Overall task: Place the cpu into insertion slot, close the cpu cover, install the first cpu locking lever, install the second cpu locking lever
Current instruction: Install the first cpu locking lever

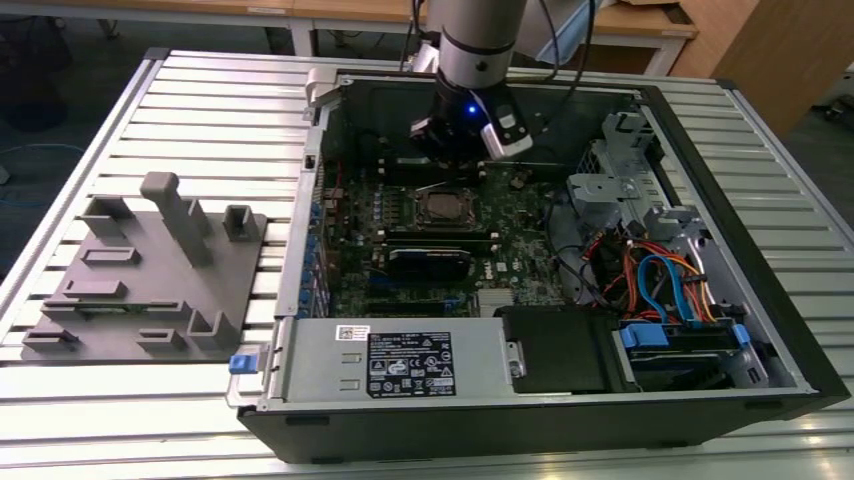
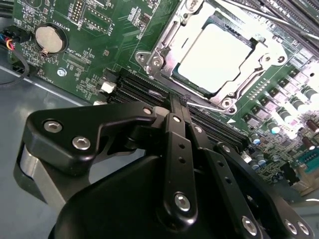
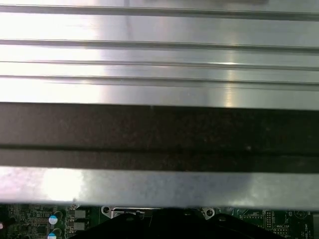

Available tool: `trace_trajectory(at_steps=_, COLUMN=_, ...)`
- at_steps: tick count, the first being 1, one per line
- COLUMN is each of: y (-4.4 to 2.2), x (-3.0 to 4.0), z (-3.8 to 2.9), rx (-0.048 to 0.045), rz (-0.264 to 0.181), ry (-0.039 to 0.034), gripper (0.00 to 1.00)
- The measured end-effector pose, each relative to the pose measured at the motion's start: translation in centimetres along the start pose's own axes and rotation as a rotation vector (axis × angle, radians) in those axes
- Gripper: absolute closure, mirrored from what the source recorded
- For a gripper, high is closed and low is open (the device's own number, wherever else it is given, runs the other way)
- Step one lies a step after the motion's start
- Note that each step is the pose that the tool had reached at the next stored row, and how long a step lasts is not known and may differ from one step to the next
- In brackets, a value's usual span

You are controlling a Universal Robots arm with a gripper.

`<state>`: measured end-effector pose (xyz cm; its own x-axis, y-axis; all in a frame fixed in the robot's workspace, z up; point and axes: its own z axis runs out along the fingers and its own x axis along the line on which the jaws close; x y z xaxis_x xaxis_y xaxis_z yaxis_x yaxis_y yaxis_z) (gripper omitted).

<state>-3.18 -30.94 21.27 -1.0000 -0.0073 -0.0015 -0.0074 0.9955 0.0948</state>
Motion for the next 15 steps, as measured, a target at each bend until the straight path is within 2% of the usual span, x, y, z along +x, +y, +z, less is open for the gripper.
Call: trace_trajectory(at_steps=15, y=-0.22, x=-0.23, z=0.81, rx=-0.0013, rz=0.000, ry=0.0002, gripper=0.90)
